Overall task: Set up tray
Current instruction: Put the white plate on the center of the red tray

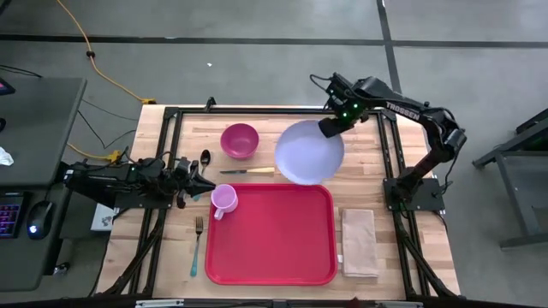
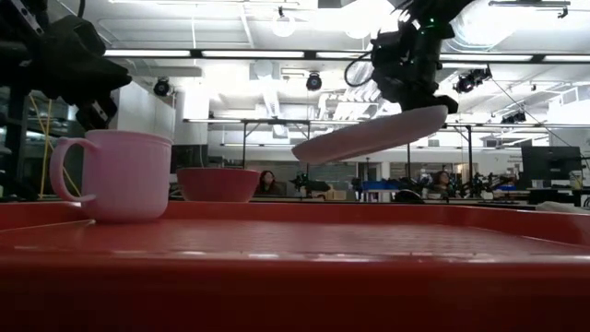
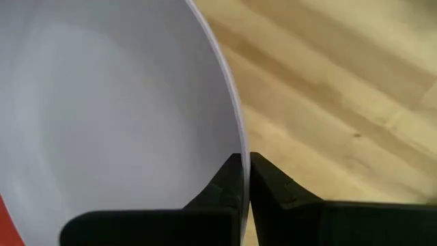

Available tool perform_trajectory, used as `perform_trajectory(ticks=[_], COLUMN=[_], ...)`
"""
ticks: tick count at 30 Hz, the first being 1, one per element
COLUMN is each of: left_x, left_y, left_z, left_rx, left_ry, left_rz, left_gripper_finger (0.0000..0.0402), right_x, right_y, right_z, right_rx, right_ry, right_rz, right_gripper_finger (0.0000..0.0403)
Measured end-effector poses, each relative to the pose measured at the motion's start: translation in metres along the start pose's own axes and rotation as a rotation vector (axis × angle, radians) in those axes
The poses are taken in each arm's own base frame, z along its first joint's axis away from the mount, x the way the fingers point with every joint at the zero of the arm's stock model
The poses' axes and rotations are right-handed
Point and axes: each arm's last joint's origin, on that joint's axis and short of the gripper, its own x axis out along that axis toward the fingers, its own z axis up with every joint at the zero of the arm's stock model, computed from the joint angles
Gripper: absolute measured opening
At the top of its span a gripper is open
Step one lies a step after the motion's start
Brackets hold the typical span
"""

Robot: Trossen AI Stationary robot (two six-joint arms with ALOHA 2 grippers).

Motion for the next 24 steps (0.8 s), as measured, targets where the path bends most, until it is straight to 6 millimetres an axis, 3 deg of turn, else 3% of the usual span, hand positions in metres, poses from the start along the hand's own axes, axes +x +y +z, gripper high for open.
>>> perform_trajectory(ticks=[7, 15, 24], left_x=[0.0, 0.0, -0.001], left_y=[0.0, -0.004, -0.008], left_z=[0.0, -0.001, -0.002], left_rx=[-0.048, 0.031, 0.052], left_ry=[0.009, 0.055, 0.114], left_rz=[-0.017, -0.114, -0.255], left_gripper_finger=[0.0074, 0.0074, 0.0074], right_x=[0.007, 0.014, 0.021], right_y=[0.038, 0.081, 0.136], right_z=[-0.019, -0.043, -0.093], right_rx=[-0.051, -0.019, 0.06], right_ry=[0.035, 0.039, 0.063], right_rz=[0.02, 0.062, 0.1], right_gripper_finger=[0.0, 0.0, 0.0])
